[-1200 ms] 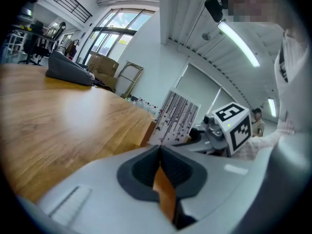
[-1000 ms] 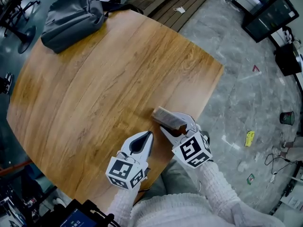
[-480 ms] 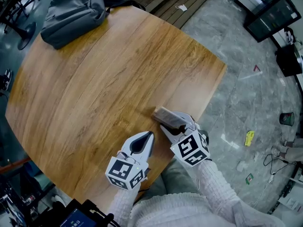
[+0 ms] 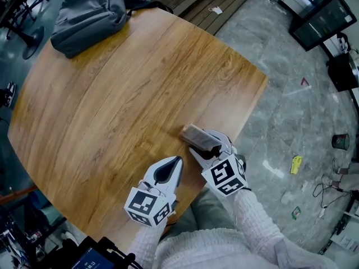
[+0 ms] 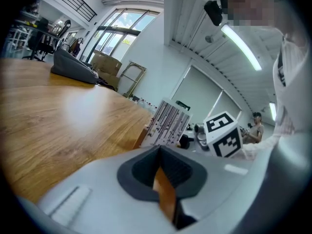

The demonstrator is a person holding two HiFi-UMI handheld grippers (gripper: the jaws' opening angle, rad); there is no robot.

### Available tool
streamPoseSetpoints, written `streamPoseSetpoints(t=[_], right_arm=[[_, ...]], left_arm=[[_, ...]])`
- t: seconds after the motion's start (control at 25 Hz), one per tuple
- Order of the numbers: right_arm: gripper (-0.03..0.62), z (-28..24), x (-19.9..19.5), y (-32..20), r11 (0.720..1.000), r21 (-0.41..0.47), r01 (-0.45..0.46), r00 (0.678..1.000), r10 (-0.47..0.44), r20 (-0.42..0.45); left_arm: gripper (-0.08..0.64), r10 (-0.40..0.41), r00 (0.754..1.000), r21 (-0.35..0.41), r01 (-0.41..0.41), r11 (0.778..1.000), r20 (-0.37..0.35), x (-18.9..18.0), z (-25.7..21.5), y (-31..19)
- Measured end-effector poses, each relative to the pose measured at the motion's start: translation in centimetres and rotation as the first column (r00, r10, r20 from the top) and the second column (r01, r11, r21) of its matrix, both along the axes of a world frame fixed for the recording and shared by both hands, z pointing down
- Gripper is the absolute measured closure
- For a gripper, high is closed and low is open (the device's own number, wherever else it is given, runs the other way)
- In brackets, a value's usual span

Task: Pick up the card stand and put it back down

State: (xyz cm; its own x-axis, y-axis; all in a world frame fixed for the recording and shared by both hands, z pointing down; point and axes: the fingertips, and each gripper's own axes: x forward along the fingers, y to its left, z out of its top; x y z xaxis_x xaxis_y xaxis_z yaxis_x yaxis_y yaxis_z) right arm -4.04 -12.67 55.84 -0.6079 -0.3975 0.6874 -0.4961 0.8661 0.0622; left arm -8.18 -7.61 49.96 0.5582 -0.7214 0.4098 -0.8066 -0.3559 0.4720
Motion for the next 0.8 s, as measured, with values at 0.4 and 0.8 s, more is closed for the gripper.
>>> streamPoseSetpoints(t=[0.4,0.8], right_arm=[[0.345,-3.8,2.9,1.4,0.999,0.015,-0.045,0.998,0.044,0.05],[0.476,-11.2,6.1,5.0,0.99,-0.002,-0.141,0.963,0.138,0.231]], left_arm=[[0.552,0.025,1.0,0.036,-0.026,0.999,0.018,0.8,-2.2,0.5],[0.552,0.081,0.995,0.106,-0.088,0.99,0.064,3.4,-7.3,2.3]])
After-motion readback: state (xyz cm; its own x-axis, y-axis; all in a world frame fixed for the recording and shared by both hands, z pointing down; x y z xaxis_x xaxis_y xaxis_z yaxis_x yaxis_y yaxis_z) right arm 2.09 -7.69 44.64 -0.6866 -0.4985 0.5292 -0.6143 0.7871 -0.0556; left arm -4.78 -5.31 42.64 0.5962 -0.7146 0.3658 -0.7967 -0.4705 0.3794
